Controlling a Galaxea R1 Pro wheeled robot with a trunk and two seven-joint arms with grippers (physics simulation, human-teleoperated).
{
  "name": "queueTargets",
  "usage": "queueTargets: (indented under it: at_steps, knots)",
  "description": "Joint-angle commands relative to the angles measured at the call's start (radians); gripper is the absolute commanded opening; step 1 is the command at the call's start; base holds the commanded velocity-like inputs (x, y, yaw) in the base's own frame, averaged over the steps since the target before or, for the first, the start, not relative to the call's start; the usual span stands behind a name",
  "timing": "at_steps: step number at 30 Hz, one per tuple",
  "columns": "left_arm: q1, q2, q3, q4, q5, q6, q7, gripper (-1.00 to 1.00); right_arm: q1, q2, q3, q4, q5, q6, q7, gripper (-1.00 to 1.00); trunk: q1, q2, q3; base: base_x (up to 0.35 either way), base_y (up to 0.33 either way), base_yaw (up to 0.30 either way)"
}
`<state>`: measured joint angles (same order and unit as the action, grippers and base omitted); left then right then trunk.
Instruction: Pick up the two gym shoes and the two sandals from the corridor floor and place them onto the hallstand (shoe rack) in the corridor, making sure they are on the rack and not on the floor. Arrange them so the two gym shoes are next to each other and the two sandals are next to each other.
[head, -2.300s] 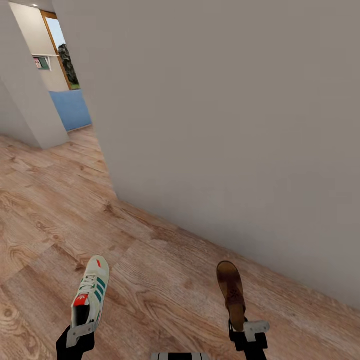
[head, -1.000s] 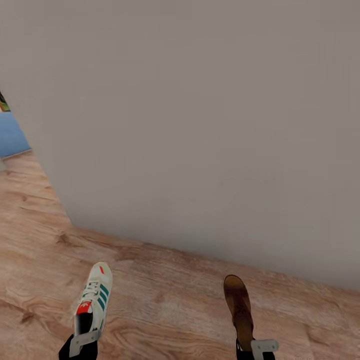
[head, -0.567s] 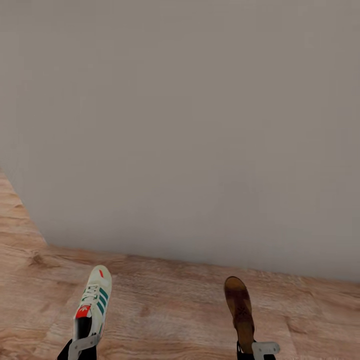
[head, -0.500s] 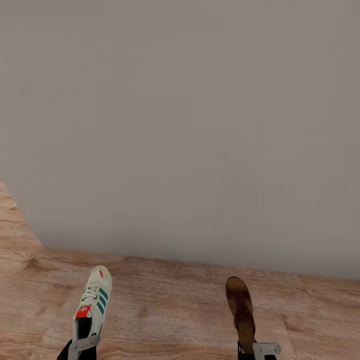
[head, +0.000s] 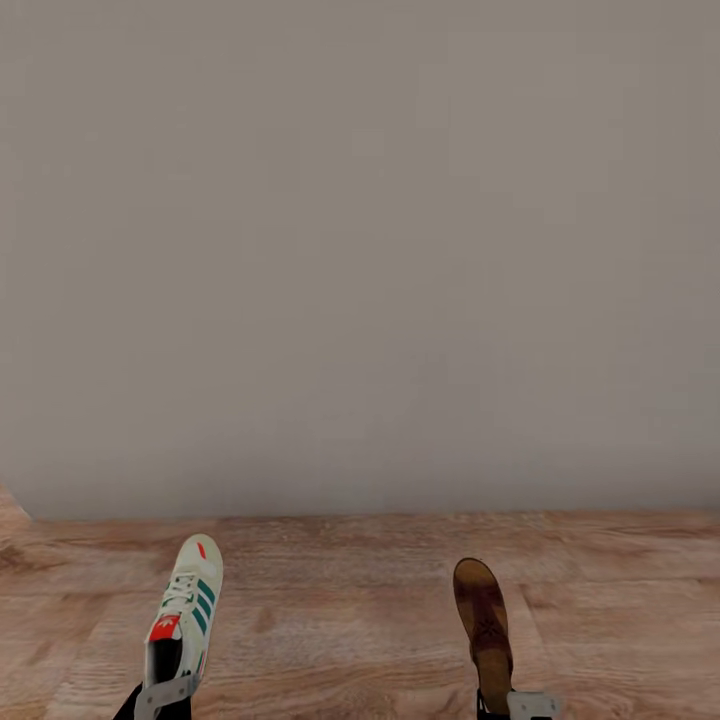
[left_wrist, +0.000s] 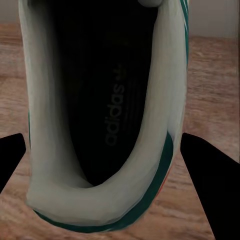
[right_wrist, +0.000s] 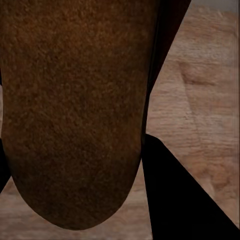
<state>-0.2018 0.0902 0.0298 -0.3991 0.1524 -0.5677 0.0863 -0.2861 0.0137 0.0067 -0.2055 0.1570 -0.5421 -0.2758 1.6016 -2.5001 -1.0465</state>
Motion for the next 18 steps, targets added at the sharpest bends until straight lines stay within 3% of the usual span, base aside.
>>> queueTargets:
  at_steps: [1, 8, 18]
  knots:
    - [0.0, 0.0, -0.003, 0.0, 0.005, -0.003, 0.001, -1.0, -0.001, 0.001, 0.001, 0.001, 0.007, 0.0, -0.009, -1.0, -0.001, 0.0, -0.001, -0.276, 0.199, -0.104]
    - [0.001, 0.0, -0.003, 0.0, 0.006, -0.003, 0.001, -1.0, -0.001, 0.003, 0.001, 0.001, 0.007, 0.001, -0.009, -1.0, -0.001, 0.0, -0.001, -0.266, 0.225, -0.084]
    - [0.001, 0.0, -0.003, 0.0, 0.006, -0.003, 0.001, -1.0, -0.001, 0.002, -0.028, 0.0, 0.007, 0.001, -0.009, -1.0, -0.001, 0.0, -0.001, -0.145, 0.275, -0.249]
